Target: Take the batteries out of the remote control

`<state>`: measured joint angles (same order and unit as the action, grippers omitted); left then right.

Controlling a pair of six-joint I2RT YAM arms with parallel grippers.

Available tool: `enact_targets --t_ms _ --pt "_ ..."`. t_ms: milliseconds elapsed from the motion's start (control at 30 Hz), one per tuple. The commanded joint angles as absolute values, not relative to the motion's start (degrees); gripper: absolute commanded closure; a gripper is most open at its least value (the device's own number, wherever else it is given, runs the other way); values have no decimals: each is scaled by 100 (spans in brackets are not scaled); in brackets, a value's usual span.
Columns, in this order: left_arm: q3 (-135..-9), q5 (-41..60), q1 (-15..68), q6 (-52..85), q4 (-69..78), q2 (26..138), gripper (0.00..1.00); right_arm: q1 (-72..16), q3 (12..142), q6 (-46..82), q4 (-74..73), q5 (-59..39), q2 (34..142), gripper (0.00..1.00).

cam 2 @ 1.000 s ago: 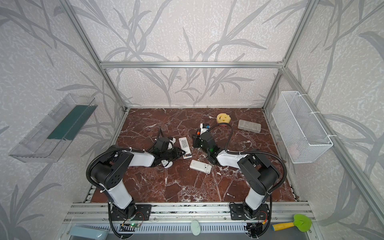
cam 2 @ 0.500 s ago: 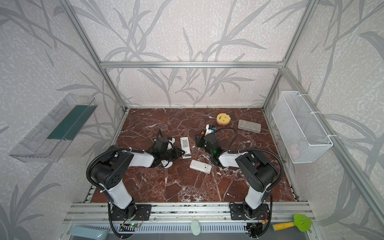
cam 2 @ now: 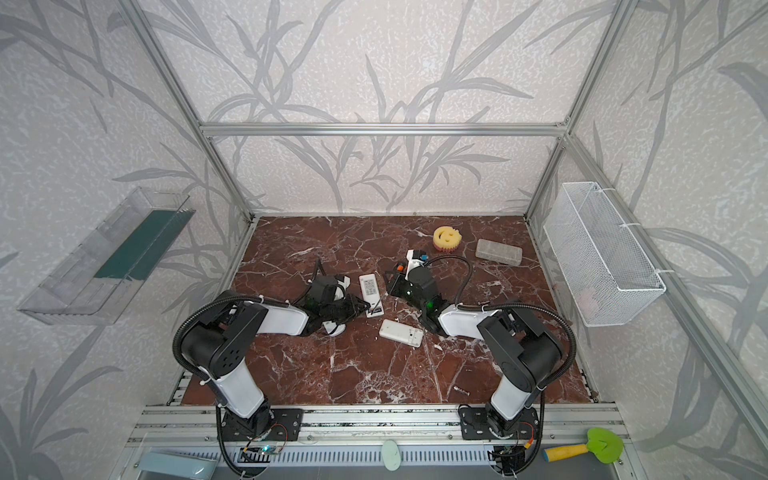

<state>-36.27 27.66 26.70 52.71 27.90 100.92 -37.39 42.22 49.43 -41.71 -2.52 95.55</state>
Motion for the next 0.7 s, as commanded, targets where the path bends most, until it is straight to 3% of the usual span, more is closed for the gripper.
enact_targets --t_ms 0,667 --pt "-3480 2741 2729 5354 2399 10228 80 -3770 4231 4992 -4101 -440 9208 100" --pt "-3454 2742 2733 5371 2439 10203 80 -3562 4442 4097 -2910 285 8962 100"
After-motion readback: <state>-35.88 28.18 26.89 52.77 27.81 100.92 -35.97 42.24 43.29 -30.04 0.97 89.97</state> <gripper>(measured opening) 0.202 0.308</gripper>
